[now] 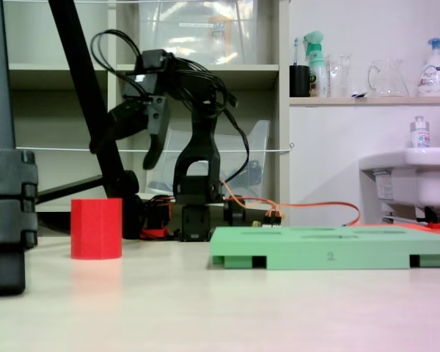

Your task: Put the octagonal pillar block into the corresponding hole

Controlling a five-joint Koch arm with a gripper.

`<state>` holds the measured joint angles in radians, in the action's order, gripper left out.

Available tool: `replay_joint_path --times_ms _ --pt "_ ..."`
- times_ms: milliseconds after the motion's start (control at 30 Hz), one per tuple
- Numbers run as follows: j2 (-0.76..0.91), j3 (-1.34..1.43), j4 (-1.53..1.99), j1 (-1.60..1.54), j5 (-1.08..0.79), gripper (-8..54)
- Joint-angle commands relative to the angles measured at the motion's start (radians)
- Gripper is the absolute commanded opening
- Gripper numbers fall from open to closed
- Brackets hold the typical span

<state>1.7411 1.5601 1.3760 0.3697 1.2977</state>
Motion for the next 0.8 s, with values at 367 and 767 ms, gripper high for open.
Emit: replay_joint_path --times_ms 367,767 --pt "-0.37 -0.227 -0.021 0.02 -0.095 52.2" --pt "-0.46 -0.281 -0.043 0.04 -0.135 52.2"
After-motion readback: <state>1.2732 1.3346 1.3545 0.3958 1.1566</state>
